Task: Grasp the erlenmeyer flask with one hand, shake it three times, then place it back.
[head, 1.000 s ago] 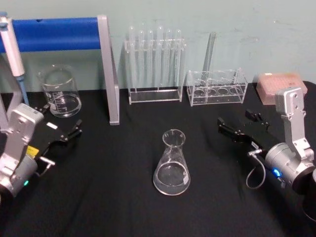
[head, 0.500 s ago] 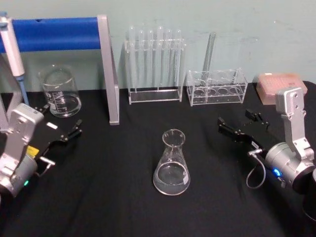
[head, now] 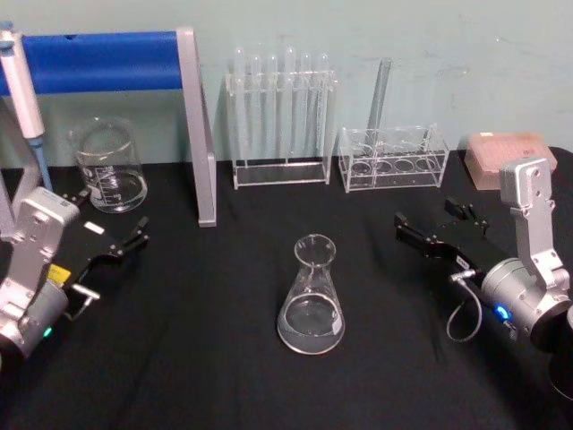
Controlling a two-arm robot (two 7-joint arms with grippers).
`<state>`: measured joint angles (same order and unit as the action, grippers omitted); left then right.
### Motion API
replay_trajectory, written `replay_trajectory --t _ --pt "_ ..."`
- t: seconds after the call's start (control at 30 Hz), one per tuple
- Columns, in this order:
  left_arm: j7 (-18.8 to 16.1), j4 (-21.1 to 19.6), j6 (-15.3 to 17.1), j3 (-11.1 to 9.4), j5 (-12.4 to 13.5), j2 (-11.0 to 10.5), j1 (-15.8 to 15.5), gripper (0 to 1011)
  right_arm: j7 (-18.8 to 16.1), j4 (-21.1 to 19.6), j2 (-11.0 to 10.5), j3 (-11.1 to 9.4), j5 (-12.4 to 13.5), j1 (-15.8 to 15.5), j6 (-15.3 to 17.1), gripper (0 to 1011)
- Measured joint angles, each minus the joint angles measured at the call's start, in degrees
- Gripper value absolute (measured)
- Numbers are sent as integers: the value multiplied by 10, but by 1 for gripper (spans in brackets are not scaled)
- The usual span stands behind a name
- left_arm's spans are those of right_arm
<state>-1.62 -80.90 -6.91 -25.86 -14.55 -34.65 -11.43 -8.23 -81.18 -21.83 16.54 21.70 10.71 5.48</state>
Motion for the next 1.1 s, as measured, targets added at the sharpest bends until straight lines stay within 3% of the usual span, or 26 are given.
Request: replay_trajectory --t 1.1 --pt "0 0 0 0 0 0 0 1001 0 0 0 0 1 0 0 1003"
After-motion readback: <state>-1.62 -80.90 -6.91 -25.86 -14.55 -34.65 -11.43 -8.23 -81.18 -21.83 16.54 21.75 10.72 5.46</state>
